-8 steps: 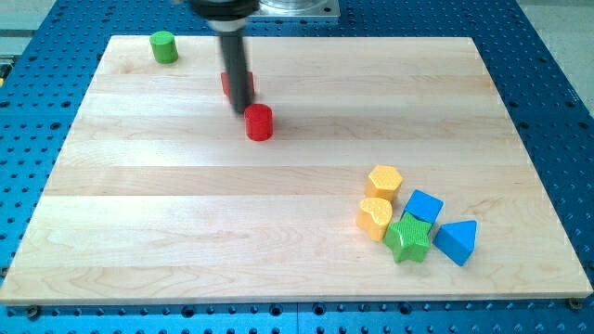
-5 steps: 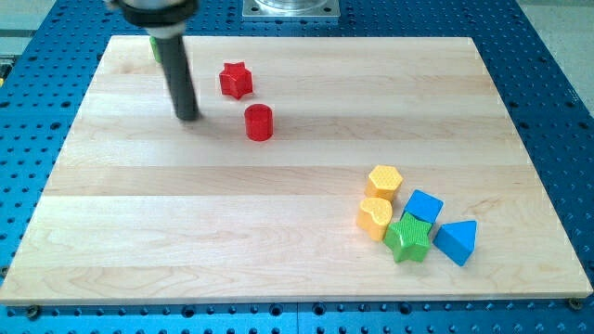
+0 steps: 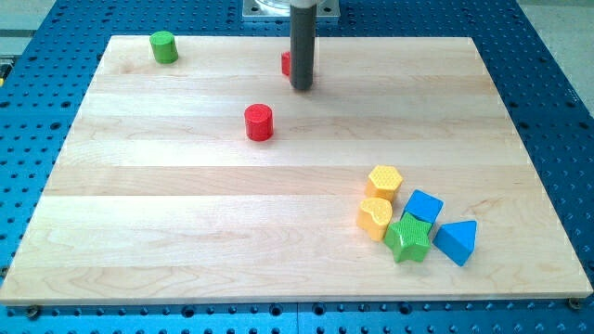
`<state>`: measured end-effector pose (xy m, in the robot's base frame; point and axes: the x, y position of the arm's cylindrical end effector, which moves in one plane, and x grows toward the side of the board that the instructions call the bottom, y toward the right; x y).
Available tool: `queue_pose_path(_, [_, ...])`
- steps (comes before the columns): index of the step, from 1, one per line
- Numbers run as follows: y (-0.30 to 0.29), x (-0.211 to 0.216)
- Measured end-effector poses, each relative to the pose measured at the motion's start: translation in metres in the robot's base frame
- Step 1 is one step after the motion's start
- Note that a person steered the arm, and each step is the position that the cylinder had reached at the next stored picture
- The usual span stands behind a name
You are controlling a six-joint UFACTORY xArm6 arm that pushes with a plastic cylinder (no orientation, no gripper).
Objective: Place the red star at the top center
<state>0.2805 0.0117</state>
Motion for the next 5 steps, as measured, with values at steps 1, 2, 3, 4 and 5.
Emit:
queue_pose_path(1, [0.004, -0.003])
queue_pose_path(2, [0.004, 0.026])
queue_pose_path(3, [0.004, 0.026])
queue_pose_path(4, [0.005, 0.032])
queue_pose_path(5, [0.025, 0.089])
